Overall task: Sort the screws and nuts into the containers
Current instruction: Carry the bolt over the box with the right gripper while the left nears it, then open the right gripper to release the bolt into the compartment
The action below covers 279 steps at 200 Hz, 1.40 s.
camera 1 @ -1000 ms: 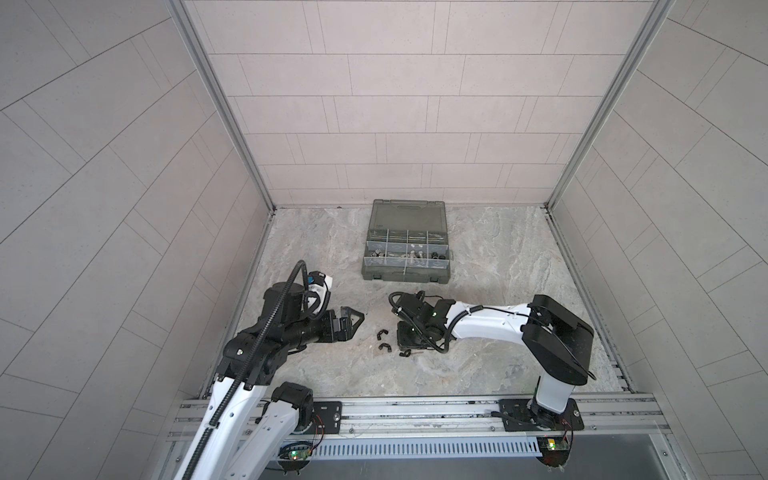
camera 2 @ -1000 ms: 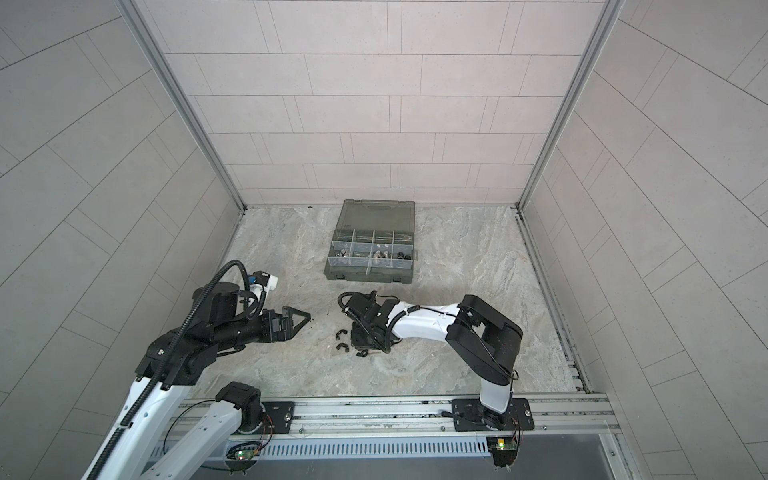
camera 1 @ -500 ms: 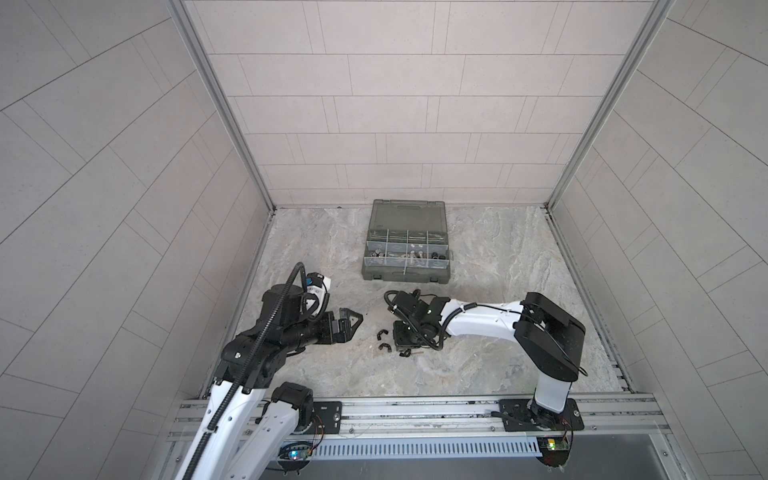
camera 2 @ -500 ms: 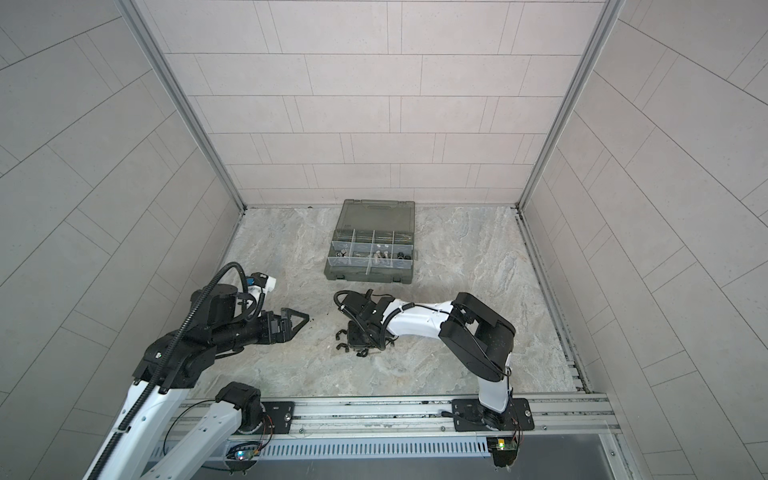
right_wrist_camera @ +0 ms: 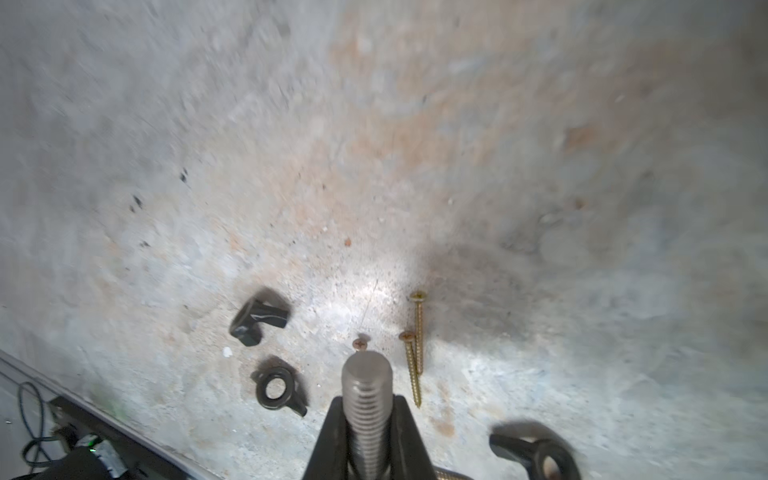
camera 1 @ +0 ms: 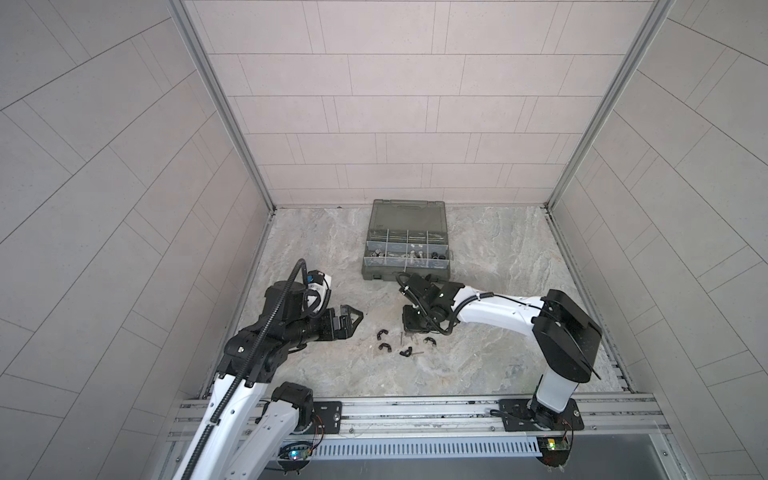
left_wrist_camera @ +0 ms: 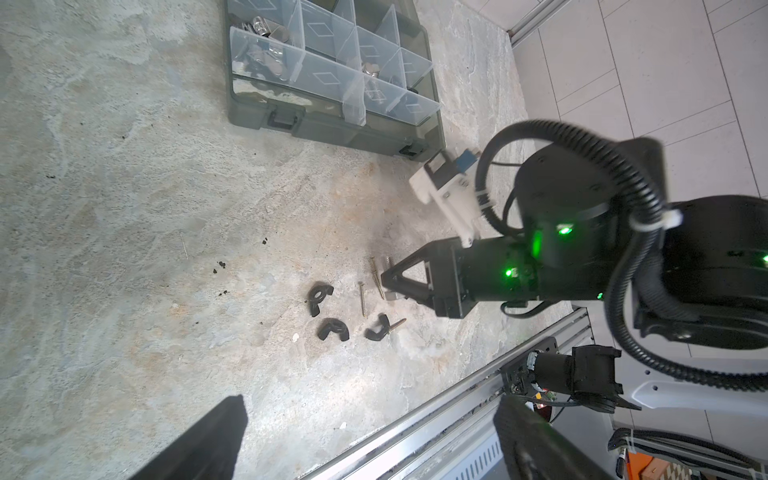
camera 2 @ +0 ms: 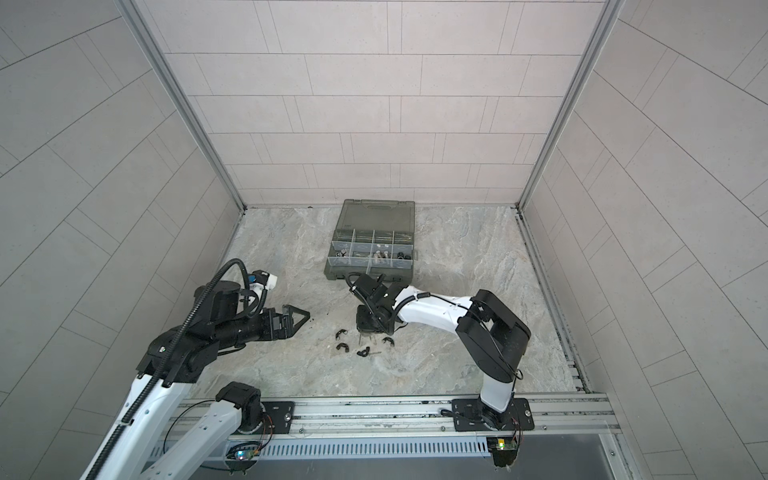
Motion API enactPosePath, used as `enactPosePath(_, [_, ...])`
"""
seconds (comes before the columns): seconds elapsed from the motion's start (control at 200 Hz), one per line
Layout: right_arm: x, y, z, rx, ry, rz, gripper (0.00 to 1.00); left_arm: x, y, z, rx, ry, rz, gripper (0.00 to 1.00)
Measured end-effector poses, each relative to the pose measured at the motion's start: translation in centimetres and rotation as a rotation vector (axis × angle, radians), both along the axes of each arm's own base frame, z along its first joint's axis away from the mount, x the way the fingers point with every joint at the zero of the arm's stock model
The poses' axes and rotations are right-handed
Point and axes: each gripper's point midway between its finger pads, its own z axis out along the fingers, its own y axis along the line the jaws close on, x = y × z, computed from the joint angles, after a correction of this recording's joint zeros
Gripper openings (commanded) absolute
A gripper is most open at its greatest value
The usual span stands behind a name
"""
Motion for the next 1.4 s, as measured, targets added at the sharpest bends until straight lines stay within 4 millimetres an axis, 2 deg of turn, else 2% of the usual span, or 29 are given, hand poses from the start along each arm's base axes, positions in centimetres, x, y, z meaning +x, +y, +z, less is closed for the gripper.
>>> enactPosePath(0.29, [7.2, -2.7, 5.3, 0.073, -0.100, -0.091, 0.13, 2.3, -0.6, 0.0, -0.012, 0.018, 0.017, 1.00])
enactPosePath(0.41, [11.2, -3.2, 7.3, 0.108, -0.141, -0.122, 0.13, 3.4, -0.9, -0.2, -0.010, 0.033, 0.020, 1.00])
enactPosePath(0.485, [13.7, -3.2, 7.8, 0.125, -0.157, -0.137, 0.13, 4.3, -1.2, -0.4, -0.007, 0.040, 0.021, 1.00])
enactPosePath(0.58, [16.6, -3.1, 7.4, 0.143, -0.158, -0.151, 0.13, 5.4, -1.4, -0.8, 0.001, 0.061, 0.022, 1.00])
enactPosePath(0.68, [19.4, -3.1, 6.2, 0.155, -0.144, -0.168, 0.13, 6.6, -1.7, -0.9, 0.010, 0.074, 0.022, 1.00])
enactPosePath(0.876, [23.5, -4.0, 3.2, 0.169, -0.102, -0.206, 0.13, 8.7, -2.1, -0.9, 0.027, 0.072, 0.014, 1.00])
enactPosePath(1.026, [25.3, -4.7, 2.7, 0.192, -0.099, -0.224, 0.13, 9.7, -2.4, -2.1, 0.040, 0.096, 0.010, 1.00])
enactPosePath(1.186, [26.1, -5.1, 1.6, 0.206, -0.086, -0.234, 0.15, 10.5, -2.6, -3.3, 0.047, 0.124, 0.008, 1.00])
enactPosePath(1.261, [26.3, -5.2, 1.7, 0.220, -0.085, -0.234, 0.21, 10.8, -2.7, -3.7, 0.048, 0.131, 0.008, 1.00])
enactPosePath(1.331, [26.2, -5.2, 1.7, 0.226, -0.080, -0.232, 0.32, 11.0, -2.8, -3.8, 0.047, 0.134, 0.006, 1.00])
enactPosePath(1.396, [26.1, -5.2, 1.3, 0.225, -0.083, -0.223, 0.36, 11.0, -2.8, -3.8, 0.046, 0.135, 0.006, 1.00])
